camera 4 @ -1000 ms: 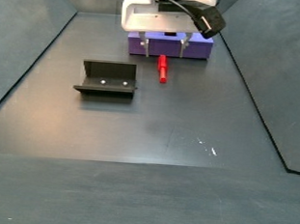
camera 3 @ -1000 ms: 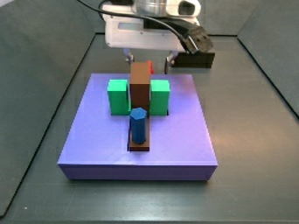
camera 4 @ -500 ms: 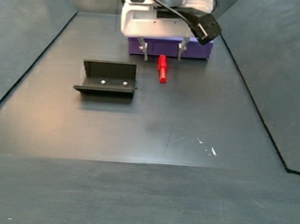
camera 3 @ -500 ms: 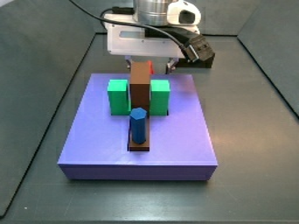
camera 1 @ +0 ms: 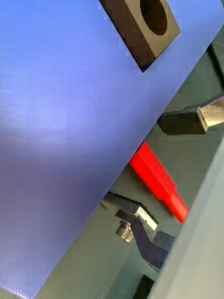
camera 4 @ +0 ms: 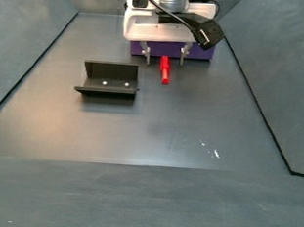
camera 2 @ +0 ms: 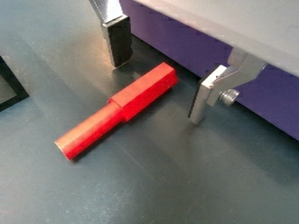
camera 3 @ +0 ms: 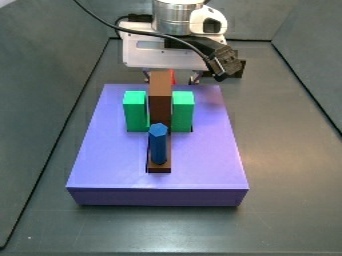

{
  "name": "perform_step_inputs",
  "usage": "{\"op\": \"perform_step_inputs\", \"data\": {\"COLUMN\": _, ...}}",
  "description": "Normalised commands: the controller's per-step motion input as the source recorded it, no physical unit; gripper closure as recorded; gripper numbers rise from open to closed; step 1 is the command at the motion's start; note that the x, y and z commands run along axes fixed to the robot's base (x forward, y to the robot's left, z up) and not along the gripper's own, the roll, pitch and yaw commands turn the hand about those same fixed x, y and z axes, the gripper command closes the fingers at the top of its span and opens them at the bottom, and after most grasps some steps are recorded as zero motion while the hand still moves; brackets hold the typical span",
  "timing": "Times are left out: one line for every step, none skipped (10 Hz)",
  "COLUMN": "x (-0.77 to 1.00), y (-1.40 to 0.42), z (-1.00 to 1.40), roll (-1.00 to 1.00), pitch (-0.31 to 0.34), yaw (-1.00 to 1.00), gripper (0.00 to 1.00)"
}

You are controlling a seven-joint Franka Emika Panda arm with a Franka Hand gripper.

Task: Pick up the red object. Move up. Place the red object on the fixture. Regrasp the red object. Move to above the board. Insert the red object.
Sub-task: Pick up the red object.

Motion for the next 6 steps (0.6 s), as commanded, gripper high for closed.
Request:
{"op": "perform_step_inputs", "data": {"x": 0.0, "y": 0.0, "z": -0.08, "roll": -0.08, "pitch": -0.01, "yaw": -0.01, "gripper": 0.0}}
{"op": "perform_step_inputs", "data": {"x": 0.0, "y": 0.0, "z": -0.1, "roll": -0.08, "pitch": -0.021, "yaw": -0.02, "gripper": 0.0}}
{"op": "perform_step_inputs", "data": {"x": 0.0, "y": 0.0, "z": -0.06, "roll": -0.07, "pitch": -0.01, "yaw": 0.0, "gripper": 0.0}}
{"op": "perform_step_inputs", "data": {"x": 0.0, "y": 0.0, "z": 0.0, "roll": 0.0, "pitch": 0.0, "yaw": 0.0, "gripper": 0.0}}
{"op": "perform_step_inputs", "data": {"x": 0.0, "y": 0.0, "z": 0.0, "roll": 0.0, "pitch": 0.0, "yaw": 0.0, "gripper": 1.0}}
{"op": "perform_step_inputs", "data": {"x": 0.0, "y": 0.0, "z": 0.0, "roll": 0.0, "pitch": 0.0, "yaw": 0.0, "gripper": 1.0}}
